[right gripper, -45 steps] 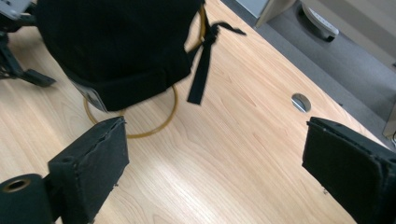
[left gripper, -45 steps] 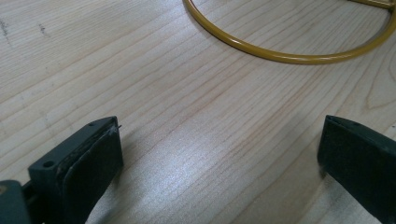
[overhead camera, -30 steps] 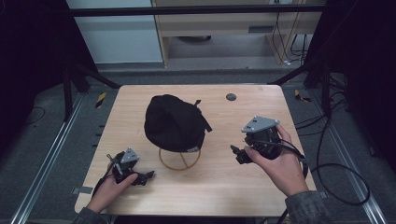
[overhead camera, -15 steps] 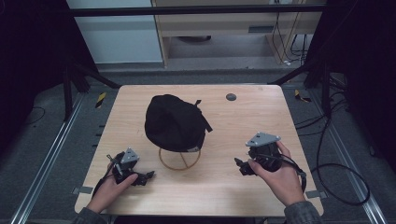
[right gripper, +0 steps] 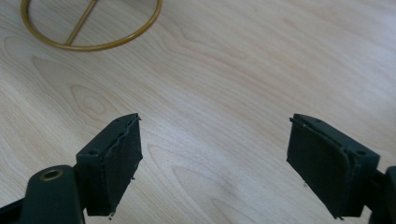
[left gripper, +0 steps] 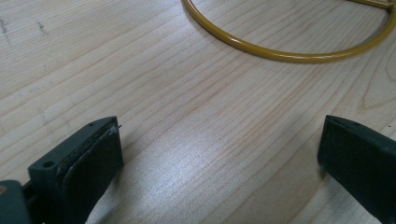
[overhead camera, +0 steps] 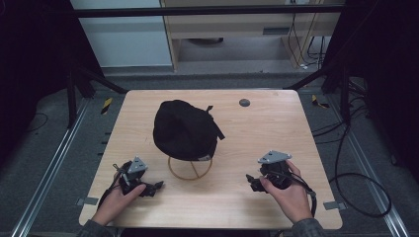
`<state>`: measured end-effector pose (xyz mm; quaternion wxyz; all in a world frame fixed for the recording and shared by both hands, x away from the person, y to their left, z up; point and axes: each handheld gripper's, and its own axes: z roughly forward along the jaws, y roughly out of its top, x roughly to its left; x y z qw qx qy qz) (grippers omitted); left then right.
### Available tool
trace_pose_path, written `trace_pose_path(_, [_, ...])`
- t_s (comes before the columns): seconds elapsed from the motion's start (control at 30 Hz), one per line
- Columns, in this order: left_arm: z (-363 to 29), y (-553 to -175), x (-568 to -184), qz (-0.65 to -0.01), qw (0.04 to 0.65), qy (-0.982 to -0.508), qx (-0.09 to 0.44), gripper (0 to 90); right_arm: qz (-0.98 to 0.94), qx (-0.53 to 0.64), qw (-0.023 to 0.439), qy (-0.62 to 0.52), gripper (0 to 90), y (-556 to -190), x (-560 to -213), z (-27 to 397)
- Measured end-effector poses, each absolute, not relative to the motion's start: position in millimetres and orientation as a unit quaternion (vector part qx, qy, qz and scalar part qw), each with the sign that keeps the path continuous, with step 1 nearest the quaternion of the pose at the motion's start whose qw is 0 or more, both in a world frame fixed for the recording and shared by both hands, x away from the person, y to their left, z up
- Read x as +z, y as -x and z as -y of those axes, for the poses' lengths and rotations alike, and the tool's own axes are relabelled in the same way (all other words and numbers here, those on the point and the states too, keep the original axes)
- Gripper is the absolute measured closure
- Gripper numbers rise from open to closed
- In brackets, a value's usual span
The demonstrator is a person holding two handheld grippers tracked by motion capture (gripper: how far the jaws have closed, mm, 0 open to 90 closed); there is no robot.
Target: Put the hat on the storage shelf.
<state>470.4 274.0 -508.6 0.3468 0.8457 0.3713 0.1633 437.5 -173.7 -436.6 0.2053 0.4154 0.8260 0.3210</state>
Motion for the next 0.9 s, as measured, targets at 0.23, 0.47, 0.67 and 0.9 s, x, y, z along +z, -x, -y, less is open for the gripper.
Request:
trace_pose_path(0.23, [-273.8,-470.1,-508.6,-0.372,0.347,-0.845,0.163,0.0,-0.820,0.325,0.192,-0.431,17.3,-445.3,-454.6,175.2])
trace_pose_path(0.47, [-273.8,-470.1,-508.7,-0.371,0.348,-0.845,0.163,0.0,-0.803,0.329,0.187,-0.461,11.9,-459.7,-471.4,178.4])
trace_pose_path(0.67, [-274.0,-470.2,-508.5,-0.371,0.346,-0.846,0.163,0.0,-0.762,0.332,0.187,-0.524,9.5,-484.3,-485.0,183.0])
trace_pose_path(0.9, [-274.0,-470.2,-508.6,-0.370,0.347,-0.846,0.163,0.0,-0.745,0.327,0.208,-0.543,7.6,-498.5,-494.9,183.8])
